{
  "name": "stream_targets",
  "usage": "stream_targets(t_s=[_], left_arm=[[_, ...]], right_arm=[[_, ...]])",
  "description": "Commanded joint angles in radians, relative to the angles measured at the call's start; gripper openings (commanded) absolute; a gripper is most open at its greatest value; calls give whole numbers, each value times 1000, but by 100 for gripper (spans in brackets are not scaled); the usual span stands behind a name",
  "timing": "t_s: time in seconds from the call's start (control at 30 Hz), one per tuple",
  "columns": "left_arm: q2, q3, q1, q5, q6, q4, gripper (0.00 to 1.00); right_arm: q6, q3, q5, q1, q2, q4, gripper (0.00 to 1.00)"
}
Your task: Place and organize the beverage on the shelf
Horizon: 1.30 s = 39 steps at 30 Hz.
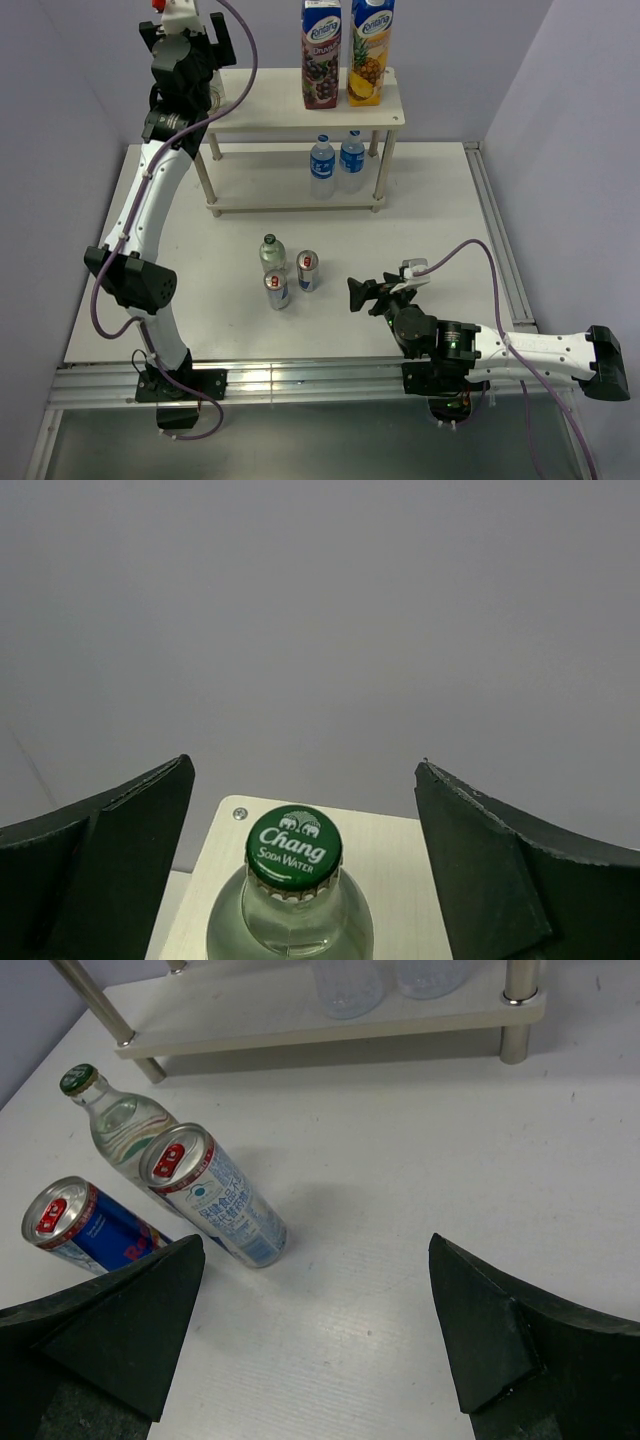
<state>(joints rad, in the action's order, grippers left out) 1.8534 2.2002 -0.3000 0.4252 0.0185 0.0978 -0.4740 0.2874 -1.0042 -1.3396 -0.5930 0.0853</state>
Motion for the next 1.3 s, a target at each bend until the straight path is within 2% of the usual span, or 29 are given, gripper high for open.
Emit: stream_targets(t_s=[0.0,0.3,0.5,0.53,0.6,0.7,0.73,0.77,0.83,0.87,0.93,0.97,1.03,1.1,1.17,1.27], left_arm=[[-104,-31,1,20,-5,-36,99],[-269,-181,1,26,-2,-37,99],[-399,-238,-7,15,77,144,99],[-430,-264,-37,39,80,146,99],[-544,-387,-88,119,90,145,99],[-729,-583,-220,190,141,169,99],[-779,-646,-311,208,171,168,99],[-868,-768,-358,207,184,169,99],[-934,-879,-457,236,243,183,99],[-985,-983,-482,241,262,197,99],[-1025,-1080,-519,245,340,206,99],[-1060,-1176,-524,232,357,194,99],[-1083,-1253,-525,225,453,166,99],[-1102,-1365,-525,192,494,87,99],[-1084,-1451,-527,173,526,31,99],[-1019,-1494,-527,147,551,-42,99]], right_arm=[[6,6,-17,-7,-7,34,100],[11,7,-17,-9,-8,36,100],[14,13,-25,-9,-25,37,100],[14,13,-25,-9,-27,36,100],[17,15,-25,-7,-28,37,100],[18,19,-33,-9,-33,34,100],[15,21,-36,-9,-33,30,100],[17,19,-37,-9,-31,28,100],[17,13,-31,-10,-21,34,100],[21,12,-31,-10,-19,37,100],[18,13,-30,-10,-25,34,100],[15,18,-34,-10,-28,33,100],[14,21,-37,-10,-37,27,100],[12,22,-37,-9,-39,25,100],[9,19,-37,-9,-36,24,100],[6,18,-37,-9,-30,19,100]])
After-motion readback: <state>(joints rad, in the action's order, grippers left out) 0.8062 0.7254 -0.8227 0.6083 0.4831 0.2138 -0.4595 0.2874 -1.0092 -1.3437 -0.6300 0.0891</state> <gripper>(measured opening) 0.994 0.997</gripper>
